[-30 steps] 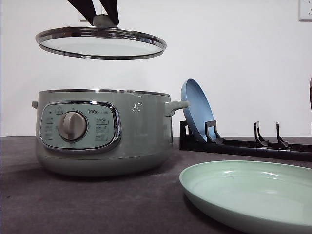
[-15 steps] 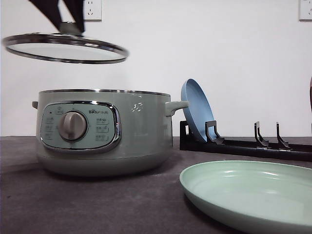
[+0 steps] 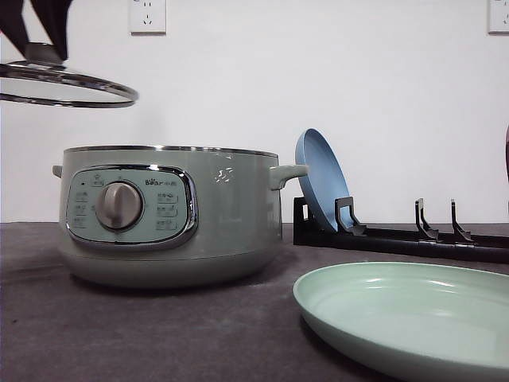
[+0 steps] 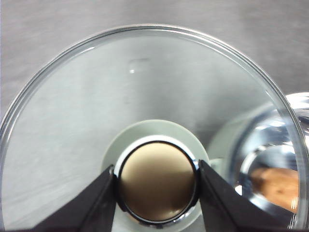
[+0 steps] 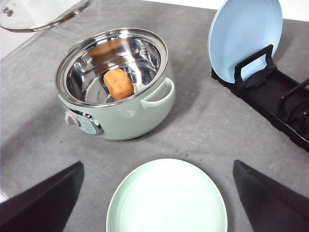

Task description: Transfer potato from steamer to green plate

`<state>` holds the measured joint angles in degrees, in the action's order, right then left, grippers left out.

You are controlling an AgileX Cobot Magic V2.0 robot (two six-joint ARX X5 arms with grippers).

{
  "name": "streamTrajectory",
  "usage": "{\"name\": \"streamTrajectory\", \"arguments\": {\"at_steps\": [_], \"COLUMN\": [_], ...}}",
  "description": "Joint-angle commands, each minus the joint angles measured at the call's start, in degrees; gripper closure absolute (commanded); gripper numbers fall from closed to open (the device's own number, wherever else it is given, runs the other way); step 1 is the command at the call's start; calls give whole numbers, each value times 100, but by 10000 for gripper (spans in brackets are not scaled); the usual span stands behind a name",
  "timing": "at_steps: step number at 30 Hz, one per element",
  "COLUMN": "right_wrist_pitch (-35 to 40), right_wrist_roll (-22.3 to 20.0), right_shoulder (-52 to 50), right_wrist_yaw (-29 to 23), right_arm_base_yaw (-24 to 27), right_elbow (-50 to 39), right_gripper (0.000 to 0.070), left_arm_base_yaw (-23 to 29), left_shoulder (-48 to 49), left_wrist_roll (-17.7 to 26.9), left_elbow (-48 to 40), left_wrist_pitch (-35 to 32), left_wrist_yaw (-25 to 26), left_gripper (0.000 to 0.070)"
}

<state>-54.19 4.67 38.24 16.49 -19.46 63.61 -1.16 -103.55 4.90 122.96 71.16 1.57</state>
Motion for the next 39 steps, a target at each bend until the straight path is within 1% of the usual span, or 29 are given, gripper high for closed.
{"name": "streamTrajectory", "arguments": {"at_steps": [1, 4, 9, 14, 18, 24, 29, 32, 36, 39], "right_wrist_pitch": [62, 133, 204, 258, 306, 182, -134, -314, -326, -198], "right_wrist_roll": [-44, -45, -61, -163, -336, -646, -1018, -1162, -1287, -1417], "right_shoulder": [49, 131, 630, 1471, 2335, 3974, 5507, 6371, 7316, 7873], "right_wrist_yaw": [-3, 27, 313, 323, 321, 302, 300, 299, 297, 234], "right_arm_base_yaw": [-19, -36, -172, -497, -844, -1319, -1570, -1701, -1847, -1941], "right_elbow": [90, 90, 102, 271, 733, 1969, 3319, 4154, 5109, 5653], "right_gripper": [75, 75, 76, 76, 76, 76, 76, 76, 76, 76], "left_arm_base_yaw": [43, 126, 156, 156, 156, 156, 156, 156, 156, 156], "left_shoulder": [13, 13, 13, 13, 13, 13, 13, 13, 13, 13], "left_wrist_roll": [-80, -88, -89, -91, -91, -91, -96, -112, -126, -131], "left_elbow": [278, 278, 278, 278, 278, 278, 278, 278, 278, 278], "left_wrist_pitch": [-169, -170, -173, -168, -162, -149, -153, -153, -159, -175], "left_wrist_yaw": [10, 10, 10, 10, 10, 12, 12, 12, 12, 12], "left_gripper": [700, 700, 700, 700, 700, 700, 700, 700, 700, 700]}}
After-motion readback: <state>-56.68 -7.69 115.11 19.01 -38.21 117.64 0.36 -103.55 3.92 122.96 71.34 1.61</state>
